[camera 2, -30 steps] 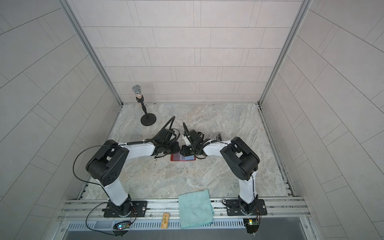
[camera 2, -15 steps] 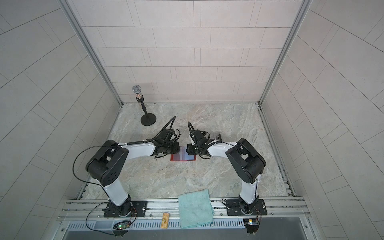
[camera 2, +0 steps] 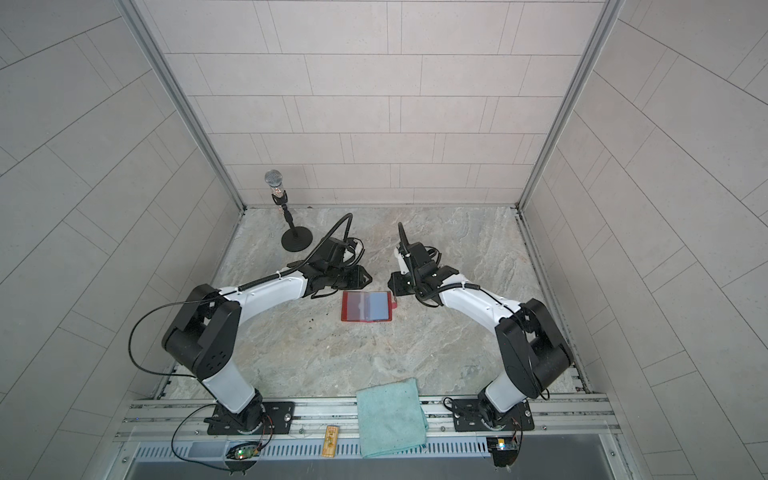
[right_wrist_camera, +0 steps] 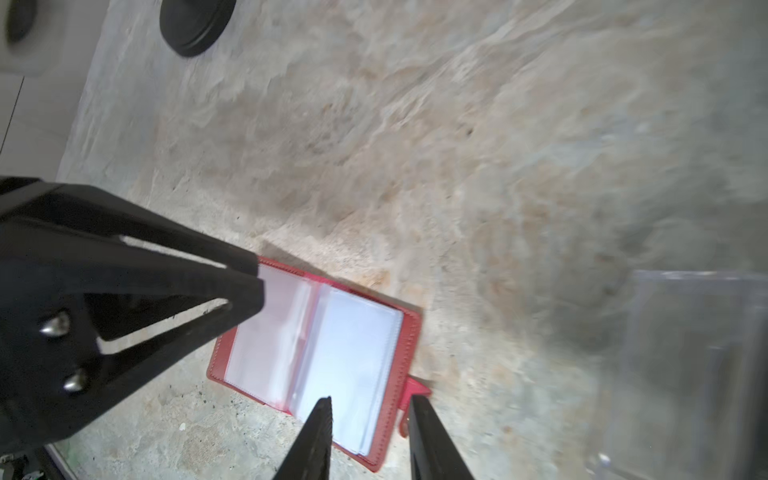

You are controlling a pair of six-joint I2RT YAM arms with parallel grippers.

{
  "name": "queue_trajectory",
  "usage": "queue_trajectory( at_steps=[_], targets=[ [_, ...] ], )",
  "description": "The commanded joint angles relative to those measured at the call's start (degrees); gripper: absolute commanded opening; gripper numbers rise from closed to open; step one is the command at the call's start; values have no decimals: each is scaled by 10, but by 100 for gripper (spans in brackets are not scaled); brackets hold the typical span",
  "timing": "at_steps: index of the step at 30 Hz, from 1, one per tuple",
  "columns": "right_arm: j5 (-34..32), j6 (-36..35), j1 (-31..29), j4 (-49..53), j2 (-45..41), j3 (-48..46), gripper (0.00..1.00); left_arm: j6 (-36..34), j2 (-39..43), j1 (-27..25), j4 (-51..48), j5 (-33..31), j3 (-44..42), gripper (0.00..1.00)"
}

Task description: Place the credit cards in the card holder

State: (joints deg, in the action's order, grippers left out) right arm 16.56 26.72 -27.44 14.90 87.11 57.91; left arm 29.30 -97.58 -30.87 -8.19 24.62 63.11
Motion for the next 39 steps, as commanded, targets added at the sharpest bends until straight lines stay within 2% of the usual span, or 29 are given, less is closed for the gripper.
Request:
queue_trajectory(
  at_steps=[1, 7, 14, 18, 24, 39],
  targets=[
    [3, -40, 52, 73, -28, 15, 34, 12, 7, -8, -61, 8, 39, 37],
    [0, -80, 150, 87, -46, 10, 34, 22, -48, -31, -121, -1, 120, 45],
    [-4, -119, 202, 121, -21, 40, 37, 51, -125, -47, -143, 4, 210, 52],
    [33, -124, 229, 143, 6, 58, 39, 66, -169, -61, -143, 0, 261, 54],
    [46, -148, 241, 186, 47, 84, 41, 85, -231, -78, -135, 25, 326, 55],
    [54, -163, 248, 196, 98, 104, 40, 144, -358, -106, -93, 103, 433, 55]
  ],
)
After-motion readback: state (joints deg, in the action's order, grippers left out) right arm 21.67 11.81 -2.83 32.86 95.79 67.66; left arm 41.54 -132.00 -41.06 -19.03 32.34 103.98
